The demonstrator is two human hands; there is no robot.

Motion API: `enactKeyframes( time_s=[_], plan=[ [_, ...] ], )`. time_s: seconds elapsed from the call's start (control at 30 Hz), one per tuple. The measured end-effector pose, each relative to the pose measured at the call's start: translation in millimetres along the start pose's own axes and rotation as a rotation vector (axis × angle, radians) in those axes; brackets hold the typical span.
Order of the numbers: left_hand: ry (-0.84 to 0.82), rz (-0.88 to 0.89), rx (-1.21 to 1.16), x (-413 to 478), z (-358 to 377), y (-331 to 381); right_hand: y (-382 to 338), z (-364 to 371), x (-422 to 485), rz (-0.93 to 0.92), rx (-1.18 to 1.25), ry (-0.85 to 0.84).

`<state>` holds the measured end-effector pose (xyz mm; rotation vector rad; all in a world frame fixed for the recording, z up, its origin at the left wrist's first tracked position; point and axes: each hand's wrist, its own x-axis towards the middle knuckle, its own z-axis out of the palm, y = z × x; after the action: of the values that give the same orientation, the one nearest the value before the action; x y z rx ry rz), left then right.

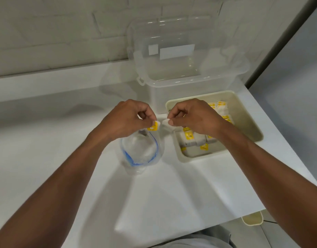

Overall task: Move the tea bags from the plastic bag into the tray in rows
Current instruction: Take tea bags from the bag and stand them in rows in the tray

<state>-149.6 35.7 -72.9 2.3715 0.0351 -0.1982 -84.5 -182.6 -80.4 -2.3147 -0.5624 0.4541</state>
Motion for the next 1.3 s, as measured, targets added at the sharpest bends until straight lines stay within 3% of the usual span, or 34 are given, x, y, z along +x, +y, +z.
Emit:
enactKeyframes(
  time_s=[0.37,0.77,1.03,1.2,1.3],
  plan=[
    [-0.013,0.069,0.013,28,44,78,46,-72,-16,-0.052,0.014,-0.061],
    [-0.098,0.024,0.114,72,114,117,109,-116,-23,0.002,-0.328,-0.156],
    [-0.153,0.029,0.15,98,153,120,136,-126,-23,-0.023,-0.638,-0.079],
    [-0.289,0.055,0.159,107,170,121,149,-126,-23,-0.037,-0.665,-0.279],
    [-0.275,0.038,0.261,115,179,123,147,-123,-16,-0.132,-0.808,-0.271]
  ],
)
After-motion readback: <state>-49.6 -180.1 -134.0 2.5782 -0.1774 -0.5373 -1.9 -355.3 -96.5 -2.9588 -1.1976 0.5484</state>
